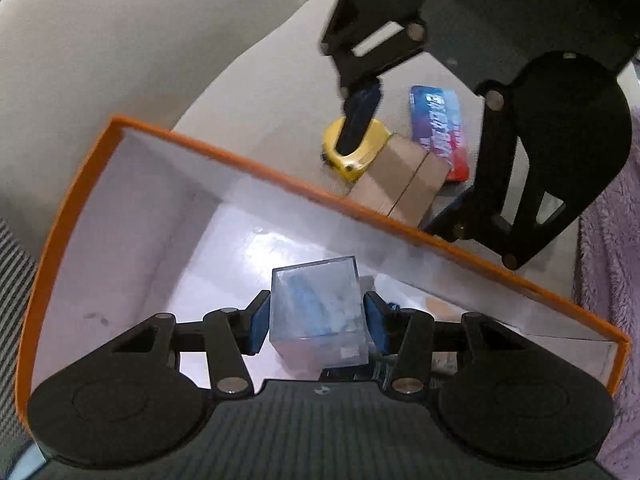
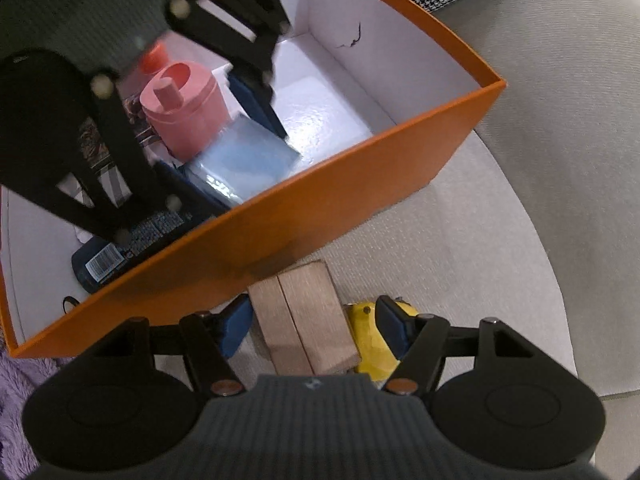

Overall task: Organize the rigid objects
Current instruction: 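Carry the clear cube into the shoebox with the left tool while the right tool grasps the brown cardboard box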

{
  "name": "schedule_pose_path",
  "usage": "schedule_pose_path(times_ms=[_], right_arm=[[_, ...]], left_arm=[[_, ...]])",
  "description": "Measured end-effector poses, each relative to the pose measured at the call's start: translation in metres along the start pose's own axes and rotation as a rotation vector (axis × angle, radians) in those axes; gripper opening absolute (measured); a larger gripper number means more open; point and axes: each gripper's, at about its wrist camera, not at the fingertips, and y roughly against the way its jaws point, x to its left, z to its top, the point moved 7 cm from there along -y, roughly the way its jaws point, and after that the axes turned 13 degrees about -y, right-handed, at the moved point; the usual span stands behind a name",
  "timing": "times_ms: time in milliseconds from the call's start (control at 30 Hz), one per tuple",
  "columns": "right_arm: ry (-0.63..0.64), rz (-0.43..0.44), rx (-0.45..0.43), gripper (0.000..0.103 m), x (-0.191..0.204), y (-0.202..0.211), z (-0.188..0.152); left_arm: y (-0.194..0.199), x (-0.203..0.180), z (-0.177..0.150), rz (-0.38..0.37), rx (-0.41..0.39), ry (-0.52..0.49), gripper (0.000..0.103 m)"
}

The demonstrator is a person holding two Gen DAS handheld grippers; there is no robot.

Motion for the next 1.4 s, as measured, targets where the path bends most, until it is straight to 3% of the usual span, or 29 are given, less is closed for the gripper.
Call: schedule_pose_path(times_ms=[267, 367, 467, 600, 767, 933, 1100, 1233, 1300, 1400], right_arm=[[0.004, 0.014, 0.016, 0.068, -0.004, 0.000, 0.001], [0.008, 0.019, 0.022, 0.066, -0.004, 0.002, 0.001], [0.011, 0.024, 0.026, 0.064, -0.004, 0.003, 0.002], [0.017, 0.018, 0.023, 0.063, -0.004, 0.006, 0.002], [0.007, 0.013, 0.016, 0.063, -0.003, 0.008, 0.000], [0.005, 0.013, 0.022, 0.064, -0.003, 0.006, -0.002], [0.002, 0.009, 0.024, 0.064, -0.004, 0.007, -0.002], [-0.003, 0.006, 0.021, 0.064, -0.003, 0.007, 0.001], [0.001, 0.006, 0.017, 0.064, -0.002, 0.007, 0.001], [0.003, 0.011, 0.010, 0.064, 0.000, 0.009, 0.001]], left_arm=[[-0.001, 0.002, -0.004, -0.006, -0.025, -0.074, 0.058], [-0.002, 0.003, -0.008, 0.020, 0.012, -0.079, 0.066], [0.000, 0.004, -0.012, 0.002, 0.051, -0.073, 0.068], [0.000, 0.010, -0.013, -0.032, 0.085, -0.013, 0.066], [0.004, 0.013, -0.012, -0.026, 0.057, 0.024, 0.059], [0.010, 0.006, -0.013, -0.010, 0.020, -0.080, 0.058], [0.008, -0.004, -0.018, -0.041, 0.050, -0.198, 0.059], [0.006, 0.002, -0.016, -0.018, 0.044, -0.146, 0.082], [0.010, 0.002, -0.014, -0.027, 0.033, -0.114, 0.081], [0.010, 0.002, -0.011, -0.002, 0.043, -0.107, 0.069]])
